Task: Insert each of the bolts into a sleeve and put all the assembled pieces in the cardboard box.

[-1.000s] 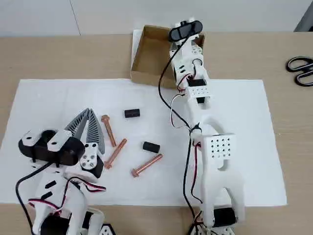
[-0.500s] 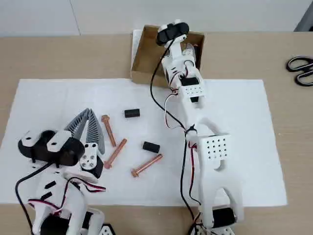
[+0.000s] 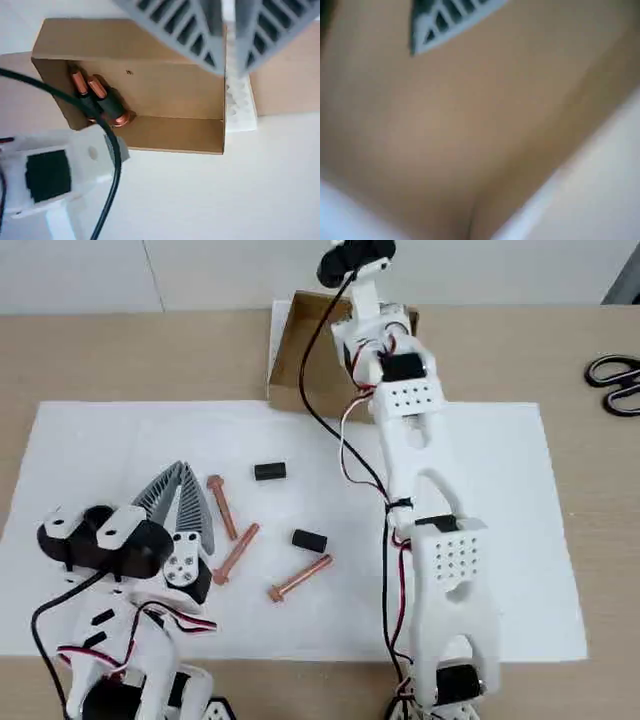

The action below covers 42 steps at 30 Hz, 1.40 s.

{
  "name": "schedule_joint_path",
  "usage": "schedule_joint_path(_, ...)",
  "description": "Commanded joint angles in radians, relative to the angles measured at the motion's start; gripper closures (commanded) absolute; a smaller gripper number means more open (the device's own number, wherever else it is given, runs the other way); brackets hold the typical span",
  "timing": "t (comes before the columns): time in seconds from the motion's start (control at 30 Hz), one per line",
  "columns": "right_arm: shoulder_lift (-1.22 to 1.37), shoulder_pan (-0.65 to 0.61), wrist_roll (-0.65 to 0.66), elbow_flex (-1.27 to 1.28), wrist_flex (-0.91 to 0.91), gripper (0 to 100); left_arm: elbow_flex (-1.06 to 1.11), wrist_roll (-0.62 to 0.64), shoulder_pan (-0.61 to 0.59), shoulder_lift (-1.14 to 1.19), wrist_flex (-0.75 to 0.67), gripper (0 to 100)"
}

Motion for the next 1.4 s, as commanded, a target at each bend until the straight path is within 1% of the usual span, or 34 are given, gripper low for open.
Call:
schedule_joint_path(0.0, -0.122, -0.024, 0.003, -0.046, 0.28, 75.7, -0.007, 0.008, -0.005, -0.009, -0.02, 99)
schedule_joint_path(0.2, -0.14, -0.101, 0.0, -0.046, 0.661, 75.7, -0.007, 0.008, -0.005, -0.009, -0.02, 99)
schedule_joint_path(0.27, -0.14, -0.134, 0.0, -0.049, 0.766, 75.7, -0.007, 0.008, -0.005, -0.009, -0.02, 99)
schedule_joint_path(0.33, -0.14, -0.165, -0.006, -0.046, 0.828, 75.7, -0.007, 0.008, -0.005, -0.009, -0.02, 99)
schedule_joint_path(0.37, -0.14, -0.173, -0.037, -0.043, 0.828, 75.7, -0.007, 0.008, -0.005, -0.009, -0.02, 99)
schedule_joint_path(0.5, -0.143, -0.182, -0.233, -0.044, 0.826, 75.7, -0.007, 0.008, -0.005, -0.009, -0.02, 99)
schedule_joint_path(0.57, -0.143, -0.18, -0.282, -0.044, 0.832, 75.7, -0.007, 0.008, -0.005, -0.011, -0.02, 99)
schedule_joint_path(0.67, -0.147, -0.174, -0.302, -0.044, 0.837, 75.7, -0.007, 0.008, -0.005, -0.011, -0.02, 99)
schedule_joint_path(0.77, -0.213, -0.18, -0.302, -0.038, 0.845, 75.7, -0.007, 0.008, -0.005, -0.011, -0.02, 99)
schedule_joint_path(0.87, -0.332, -0.196, -0.299, 0.025, 0.842, 75.7, -0.007, 0.008, -0.005, -0.011, -0.02, 99)
schedule_joint_path(1.03, -0.578, -0.239, -0.287, 0.242, 0.84, 75.7, -0.005, 0.008, -0.005, -0.011, -0.02, 99)
schedule_joint_path(1.17, -0.716, -0.262, -0.244, 0.459, 0.839, 75.7, -0.001, 0.008, -0.005, -0.009, -0.018, 99)
schedule_joint_path(1.27, -0.733, -0.275, -0.186, 0.588, 0.828, 75.7, -0.001, 0.005, -0.005, -0.009, -0.015, 99)
schedule_joint_path(1.37, -0.733, -0.294, -0.12, 0.649, 0.823, 75.7, -0.002, 0.003, -0.005, -0.009, 0.038, 99)
